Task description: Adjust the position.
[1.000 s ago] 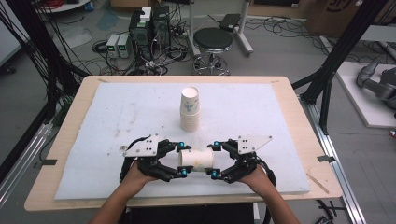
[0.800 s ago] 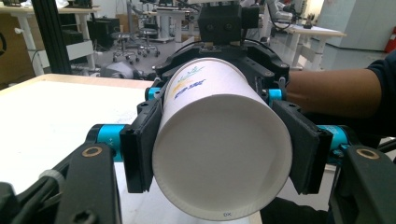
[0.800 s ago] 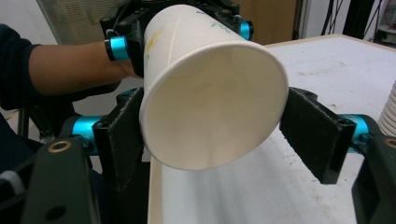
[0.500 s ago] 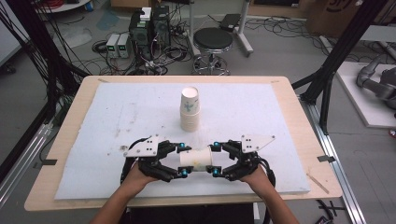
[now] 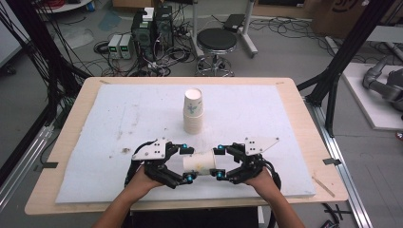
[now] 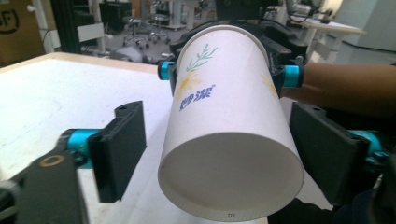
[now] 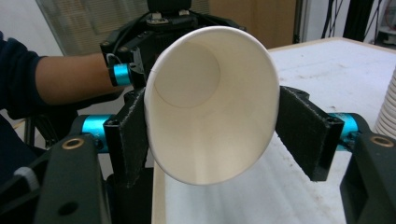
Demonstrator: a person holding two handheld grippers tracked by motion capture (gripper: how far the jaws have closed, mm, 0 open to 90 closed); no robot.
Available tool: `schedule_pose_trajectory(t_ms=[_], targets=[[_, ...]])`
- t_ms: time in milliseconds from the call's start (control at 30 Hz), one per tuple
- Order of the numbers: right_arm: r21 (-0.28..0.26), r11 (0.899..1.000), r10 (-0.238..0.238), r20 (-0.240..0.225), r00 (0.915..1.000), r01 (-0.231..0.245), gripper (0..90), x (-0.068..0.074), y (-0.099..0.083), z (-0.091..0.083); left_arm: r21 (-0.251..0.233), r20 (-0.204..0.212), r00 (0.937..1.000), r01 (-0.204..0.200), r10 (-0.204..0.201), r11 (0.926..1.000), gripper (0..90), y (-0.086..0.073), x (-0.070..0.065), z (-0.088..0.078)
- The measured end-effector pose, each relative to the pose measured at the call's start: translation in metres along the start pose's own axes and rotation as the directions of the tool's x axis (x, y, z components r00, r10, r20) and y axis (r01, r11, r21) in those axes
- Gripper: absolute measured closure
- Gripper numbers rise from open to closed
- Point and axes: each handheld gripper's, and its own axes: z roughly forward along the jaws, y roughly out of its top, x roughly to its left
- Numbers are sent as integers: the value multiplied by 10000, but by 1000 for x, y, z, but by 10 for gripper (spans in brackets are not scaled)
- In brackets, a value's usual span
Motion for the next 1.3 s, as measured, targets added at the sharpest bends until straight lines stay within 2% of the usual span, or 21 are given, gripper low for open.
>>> schedule_pose_trajectory(t_ms=[133,267,433,500,600,733,800,867,967,1033,1200,1300], targets=[[591,9980,-259,355,9990,238,300,2,4,-2,564,-237,9996,-104,117,9984,159,4,0,-2],[1350,9898,-545,655,9964,453,300,3,10,-3,1178,-350,9984,-406,450,9922,158,10,0,-1],[2084,9760,-813,795,9935,632,300,2,23,-5,2059,-179,9969,-716,769,9759,158,14,0,4],[2476,9662,-961,854,9917,723,300,1,30,-5,2297,-190,9964,-757,823,9703,158,17,0,5],[3164,9438,-1309,915,9872,958,300,2,41,-4,2506,-270,9956,-798,894,9648,158,21,2,5],[3810,9157,-1743,892,9806,1281,299,3,55,-1,2805,-252,9942,-937,1050,9553,158,25,4,7],[4143,8986,-1951,815,9774,1448,299,5,62,2,2974,-268,9938,-948,1076,9500,159,27,5,9],[4509,8781,-2121,673,9749,1599,299,6,68,6,3080,-231,9933,-1005,1130,9461,159,28,5,10],[5140,8383,-2438,547,9683,1820,299,8,75,13,3251,-218,9929,-1032,1165,9400,160,30,5,13],[5410,8192,-2527,427,9666,1902,299,9,78,17,3376,-185,9928,-1053,1184,9354,160,30,5,15],[5886,7806,-2731,187,9618,2102,299,11,85,26,3714,-102,9917,-1156,1285,9213,162,29,4,19],[6016,7684,-2791,84,9602,2181,299,11,86,29,3783,-85,9913,-1184,1313,9181,164,29,4,20]])
